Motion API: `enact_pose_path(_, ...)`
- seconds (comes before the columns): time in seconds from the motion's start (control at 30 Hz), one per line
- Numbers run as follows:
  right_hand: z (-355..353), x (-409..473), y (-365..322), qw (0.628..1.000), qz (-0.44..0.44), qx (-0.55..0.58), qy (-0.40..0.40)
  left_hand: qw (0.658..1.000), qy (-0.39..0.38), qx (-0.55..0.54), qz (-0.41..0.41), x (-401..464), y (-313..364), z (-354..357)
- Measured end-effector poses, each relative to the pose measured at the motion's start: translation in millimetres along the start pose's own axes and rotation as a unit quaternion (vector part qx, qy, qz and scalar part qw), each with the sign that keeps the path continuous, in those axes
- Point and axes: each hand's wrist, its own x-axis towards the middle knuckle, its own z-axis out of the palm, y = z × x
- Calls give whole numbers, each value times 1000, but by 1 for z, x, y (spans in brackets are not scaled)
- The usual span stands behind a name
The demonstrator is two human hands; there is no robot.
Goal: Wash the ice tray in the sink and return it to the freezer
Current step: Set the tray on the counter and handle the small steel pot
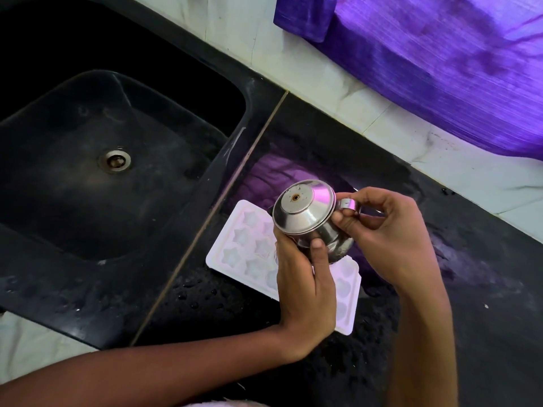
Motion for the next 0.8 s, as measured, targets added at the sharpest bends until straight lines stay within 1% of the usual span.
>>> enact_pose_path(0.27, 2, 1, -3, 1000, 2, -18, 6, 1000, -2, 3, -15, 1, 0, 0)
enact_pose_path(0.8, 3, 0, -8, 999, 3, -31, 15, 1000, -7, -2, -9, 1, -1, -1)
